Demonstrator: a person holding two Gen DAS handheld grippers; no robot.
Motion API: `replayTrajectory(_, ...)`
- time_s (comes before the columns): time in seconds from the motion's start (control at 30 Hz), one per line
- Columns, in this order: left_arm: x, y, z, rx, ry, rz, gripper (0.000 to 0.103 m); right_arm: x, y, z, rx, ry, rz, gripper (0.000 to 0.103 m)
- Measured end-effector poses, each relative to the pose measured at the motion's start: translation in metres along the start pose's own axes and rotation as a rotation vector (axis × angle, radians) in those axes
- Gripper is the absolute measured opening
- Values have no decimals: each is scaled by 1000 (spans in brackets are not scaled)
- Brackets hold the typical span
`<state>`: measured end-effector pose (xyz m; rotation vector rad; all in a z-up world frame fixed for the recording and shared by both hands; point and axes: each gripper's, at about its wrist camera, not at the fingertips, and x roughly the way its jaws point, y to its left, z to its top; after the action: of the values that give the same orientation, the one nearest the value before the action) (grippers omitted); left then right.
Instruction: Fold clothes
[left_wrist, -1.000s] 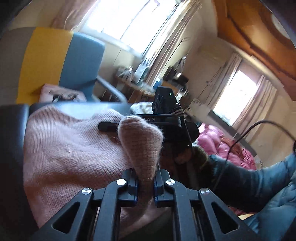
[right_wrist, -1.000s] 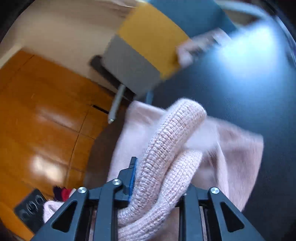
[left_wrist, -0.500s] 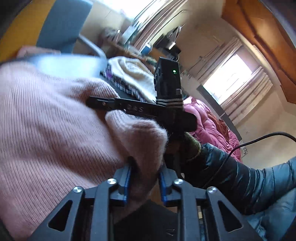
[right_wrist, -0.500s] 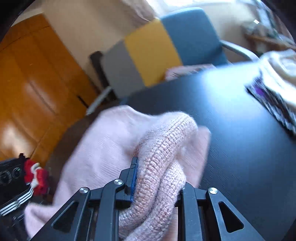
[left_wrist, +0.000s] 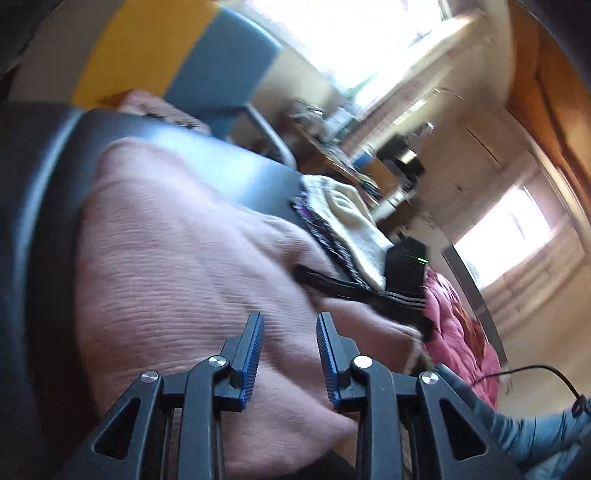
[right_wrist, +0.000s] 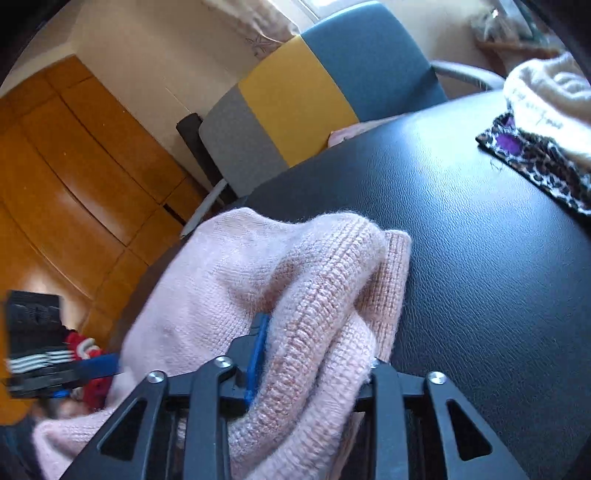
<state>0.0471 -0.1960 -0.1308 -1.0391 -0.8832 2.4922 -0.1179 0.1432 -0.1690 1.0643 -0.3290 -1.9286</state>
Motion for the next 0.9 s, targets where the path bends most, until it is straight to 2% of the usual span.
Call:
replayTrajectory(0.1,-7,11,-6,-6,-7,24,28,-37,3,-2,-13,-17,-16,64)
replayTrajectory(0.17,-12,16,-8,-14,-14,32,28,-67,14,-1,-43,-43,0,64)
replayTrajectory(0.2,-13,18,-8,-19,-18,33,28,-75,25,-2,-64,-32,35,64)
replayTrajectory(0.27,-15,19,-8,-24,-25,31,28,-89,47,-4,-107,-5,112,73)
replayTrajectory(0.33,-17,18,-8,-21,-26,33,29,-92,68,-11,-129,53,206,95)
replayTrajectory(0.37,-17,17,-9,-16,-31,39,29,-89,78,-15,-149,81,229,98)
replayTrajectory(0.5,-14,12,-12,-8,-22,44,30,-61,97,-38,-191,214,235,98)
replayTrajectory(0.6,-12,13,-20,6,1,52,31,-53,78,-48,-132,251,212,98)
replayTrajectory(0.7,-1,17,-28,-1,43,44,35,-46,57,-58,-69,285,188,98)
replayTrajectory(0.8,5,19,-36,17,63,70,35,-38,36,-68,-7,319,164,91)
replayTrajectory(0.9,7,12,-36,65,69,99,36,-44,22,-75,45,256,229,91)
